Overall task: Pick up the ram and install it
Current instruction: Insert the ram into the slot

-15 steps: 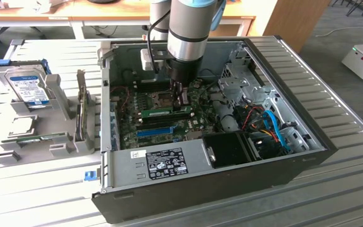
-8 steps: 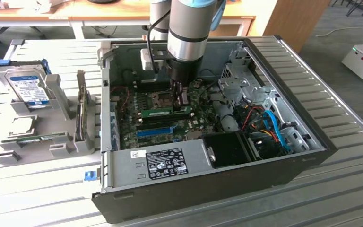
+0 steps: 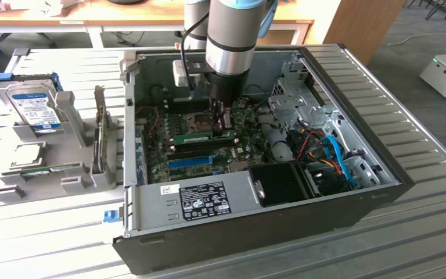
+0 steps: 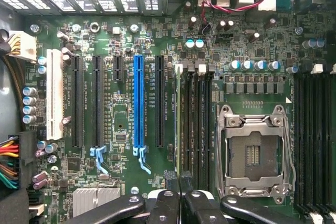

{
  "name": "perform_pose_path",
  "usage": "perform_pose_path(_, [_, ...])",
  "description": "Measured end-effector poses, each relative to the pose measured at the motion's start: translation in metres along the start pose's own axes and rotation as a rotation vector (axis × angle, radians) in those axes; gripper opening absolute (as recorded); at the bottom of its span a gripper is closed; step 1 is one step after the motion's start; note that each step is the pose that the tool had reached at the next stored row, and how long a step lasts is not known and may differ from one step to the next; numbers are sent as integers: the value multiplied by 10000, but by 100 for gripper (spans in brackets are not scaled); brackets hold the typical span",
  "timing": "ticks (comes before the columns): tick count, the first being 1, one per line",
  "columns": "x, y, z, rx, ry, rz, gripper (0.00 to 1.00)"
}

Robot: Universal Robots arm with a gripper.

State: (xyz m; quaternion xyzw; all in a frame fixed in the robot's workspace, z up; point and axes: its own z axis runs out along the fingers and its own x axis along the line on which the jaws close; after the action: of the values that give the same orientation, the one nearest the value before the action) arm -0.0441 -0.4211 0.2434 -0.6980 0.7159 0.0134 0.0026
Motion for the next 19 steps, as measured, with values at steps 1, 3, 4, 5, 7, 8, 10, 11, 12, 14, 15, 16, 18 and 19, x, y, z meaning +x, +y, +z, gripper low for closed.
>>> perform_pose_path(1, [0, 0, 0, 15, 0, 0, 12])
perform_pose_path(3, [0, 0, 4, 35, 0, 0, 12])
perform_pose_path(4, [0, 0, 4, 35, 0, 0, 12])
perform_pose_path(5, [0, 0, 5, 35, 0, 0, 12])
perform_pose_path(7, [0, 0, 11, 37, -3, 0, 12])
perform_pose_path(8, [0, 0, 14, 37, -2, 0, 12])
perform_pose_path(10, [1, 0, 22, 36, -1, 0, 12])
perform_pose_path(11, [1, 0, 26, 36, -1, 0, 12])
perform_pose_path(12, [1, 0, 31, 36, -2, 0, 12])
perform_pose_path(14, [1, 0, 41, 36, -1, -1, 12])
perform_pose_path(15, [1, 0, 45, 36, 0, -1, 12])
perform_pose_path(16, [1, 0, 49, 35, -1, -1, 12])
perform_pose_path(18, [2, 0, 50, 35, 1, 0, 12])
perform_pose_path(19, [2, 0, 50, 35, 2, 0, 12])
